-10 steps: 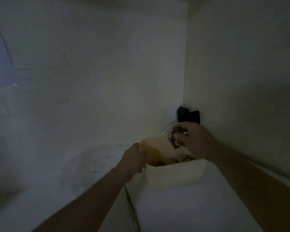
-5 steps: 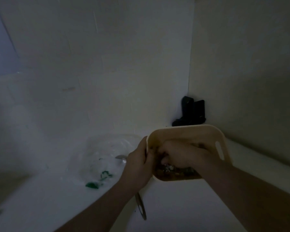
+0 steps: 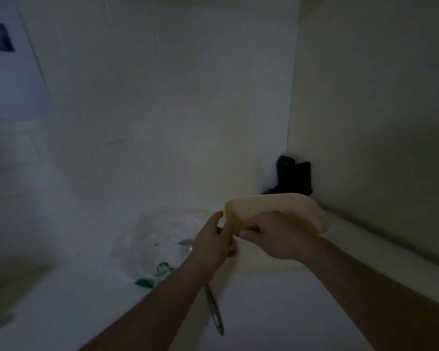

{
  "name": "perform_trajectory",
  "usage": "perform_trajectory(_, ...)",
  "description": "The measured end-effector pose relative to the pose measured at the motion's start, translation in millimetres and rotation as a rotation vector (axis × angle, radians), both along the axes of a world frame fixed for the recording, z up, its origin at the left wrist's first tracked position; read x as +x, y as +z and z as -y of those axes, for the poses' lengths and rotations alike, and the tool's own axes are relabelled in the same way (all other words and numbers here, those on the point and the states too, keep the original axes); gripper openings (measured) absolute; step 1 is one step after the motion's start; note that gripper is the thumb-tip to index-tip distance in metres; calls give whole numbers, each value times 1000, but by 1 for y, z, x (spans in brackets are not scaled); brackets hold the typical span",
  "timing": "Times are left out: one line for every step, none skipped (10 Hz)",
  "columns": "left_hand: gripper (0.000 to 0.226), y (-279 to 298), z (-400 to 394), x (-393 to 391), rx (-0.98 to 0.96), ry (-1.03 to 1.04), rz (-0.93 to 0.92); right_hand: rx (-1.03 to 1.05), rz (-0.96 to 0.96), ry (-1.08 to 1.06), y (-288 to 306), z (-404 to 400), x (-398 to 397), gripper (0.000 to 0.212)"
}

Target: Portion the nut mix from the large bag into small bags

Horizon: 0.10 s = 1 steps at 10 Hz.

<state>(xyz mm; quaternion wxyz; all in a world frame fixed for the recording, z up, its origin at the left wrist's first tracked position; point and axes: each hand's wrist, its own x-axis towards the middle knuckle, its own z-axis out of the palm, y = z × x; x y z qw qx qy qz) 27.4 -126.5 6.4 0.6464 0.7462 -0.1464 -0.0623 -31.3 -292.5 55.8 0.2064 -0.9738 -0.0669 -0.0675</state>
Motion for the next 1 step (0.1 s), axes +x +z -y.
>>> perform_trajectory(50,4,-3,-12,4,-35,0,-47,39,3,4,1,-10,36)
